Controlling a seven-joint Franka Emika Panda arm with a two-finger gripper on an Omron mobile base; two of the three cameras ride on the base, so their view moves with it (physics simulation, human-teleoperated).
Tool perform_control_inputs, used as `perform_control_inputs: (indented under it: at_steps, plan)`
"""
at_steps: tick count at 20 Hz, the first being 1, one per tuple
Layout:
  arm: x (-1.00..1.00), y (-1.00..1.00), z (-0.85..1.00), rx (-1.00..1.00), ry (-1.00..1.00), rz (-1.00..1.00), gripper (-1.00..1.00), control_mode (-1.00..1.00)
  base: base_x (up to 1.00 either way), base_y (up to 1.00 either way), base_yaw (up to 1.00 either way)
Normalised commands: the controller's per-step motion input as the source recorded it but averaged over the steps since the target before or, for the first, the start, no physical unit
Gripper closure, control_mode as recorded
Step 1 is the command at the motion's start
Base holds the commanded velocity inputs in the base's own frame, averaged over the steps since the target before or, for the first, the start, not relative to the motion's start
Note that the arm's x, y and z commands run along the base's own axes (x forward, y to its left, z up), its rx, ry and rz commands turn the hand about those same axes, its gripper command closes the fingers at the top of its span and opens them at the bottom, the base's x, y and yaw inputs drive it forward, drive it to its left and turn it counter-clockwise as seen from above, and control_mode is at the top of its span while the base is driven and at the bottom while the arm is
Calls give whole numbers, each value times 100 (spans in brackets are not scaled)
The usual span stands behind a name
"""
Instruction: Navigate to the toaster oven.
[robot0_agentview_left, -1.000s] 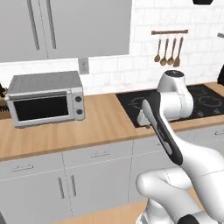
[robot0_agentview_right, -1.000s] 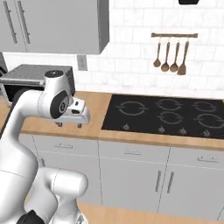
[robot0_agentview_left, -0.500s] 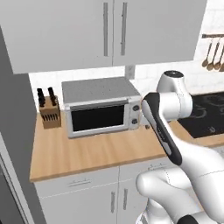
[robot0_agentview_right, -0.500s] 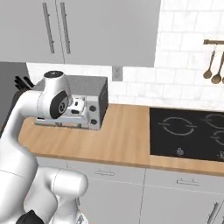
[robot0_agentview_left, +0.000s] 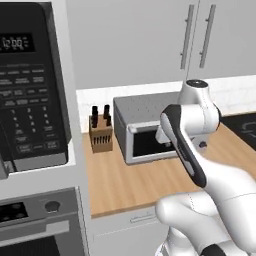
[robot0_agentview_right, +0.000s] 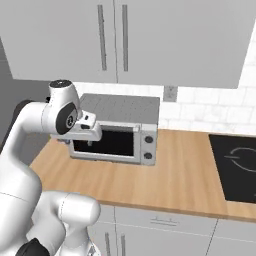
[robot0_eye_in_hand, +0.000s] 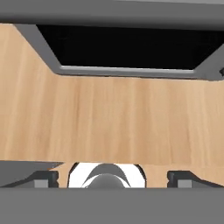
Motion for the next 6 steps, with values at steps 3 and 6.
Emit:
perform_control_inputs:
  at_steps: [3, 6]
  plan:
    - [0, 0, 0, 0, 0, 0, -100, 100, 35, 10, 0]
    - [0, 0, 0, 0, 0, 0, -100, 100, 23, -1, 0]
